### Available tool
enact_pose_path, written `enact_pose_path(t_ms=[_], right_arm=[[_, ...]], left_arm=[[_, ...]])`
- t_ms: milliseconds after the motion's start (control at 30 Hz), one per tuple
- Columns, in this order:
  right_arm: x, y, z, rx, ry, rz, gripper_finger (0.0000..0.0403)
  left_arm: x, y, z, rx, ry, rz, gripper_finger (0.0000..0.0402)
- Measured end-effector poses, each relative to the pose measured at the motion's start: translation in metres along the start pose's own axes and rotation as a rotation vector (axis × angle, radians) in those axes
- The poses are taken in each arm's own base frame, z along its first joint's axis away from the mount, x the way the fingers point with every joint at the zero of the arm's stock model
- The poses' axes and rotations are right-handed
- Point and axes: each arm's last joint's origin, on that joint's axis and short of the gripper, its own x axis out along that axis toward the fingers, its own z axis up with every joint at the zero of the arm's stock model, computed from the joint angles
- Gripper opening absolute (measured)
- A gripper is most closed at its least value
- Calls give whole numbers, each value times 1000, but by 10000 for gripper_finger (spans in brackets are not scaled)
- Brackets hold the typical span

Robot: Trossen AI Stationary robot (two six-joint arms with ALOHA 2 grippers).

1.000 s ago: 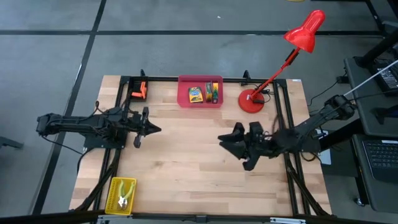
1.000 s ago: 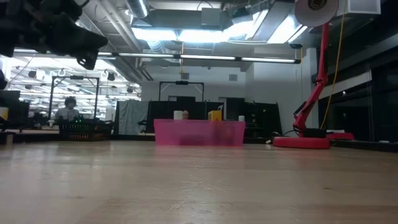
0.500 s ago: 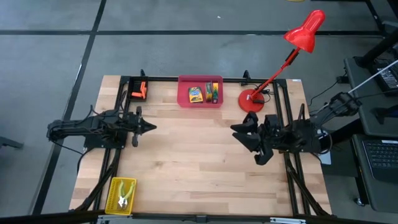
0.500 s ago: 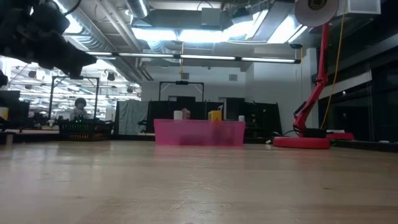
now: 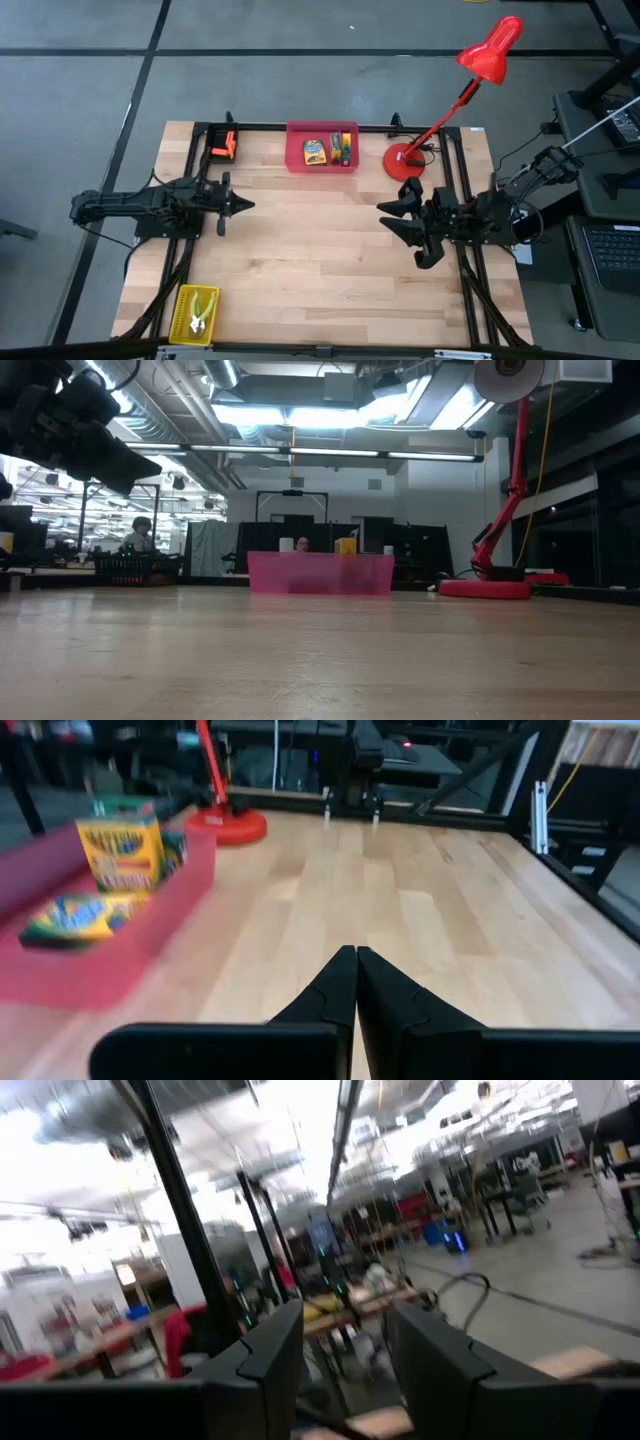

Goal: Pick & Place School Supplies
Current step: Return to Home Position

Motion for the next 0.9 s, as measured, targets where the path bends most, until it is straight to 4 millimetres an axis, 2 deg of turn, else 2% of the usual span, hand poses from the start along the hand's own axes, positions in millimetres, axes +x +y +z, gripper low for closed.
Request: enact_pose_path(t_ms=[167, 300, 400, 600, 733, 900], right_arm=[[-8, -5, -4, 5, 122, -32, 153], [-21, -14, -4, 10, 251, -85, 153], [-33, -22, 6, -19, 284, -97, 153], [-64, -35, 41, -54, 286, 6, 153], [-83, -45, 48, -76, 366, 76, 153], [-96, -51, 48, -91, 452, 158, 153]], left_arm=[[3, 0, -2, -125, 30, 4, 5], [3, 0, -2, -155, 34, 6, 10], [3, 0, -2, -156, 34, 6, 10], [3, 0, -2, -155, 34, 6, 6], [3, 0, -2, -155, 34, 6, 7], [3, 0, -2, -155, 34, 6, 11]])
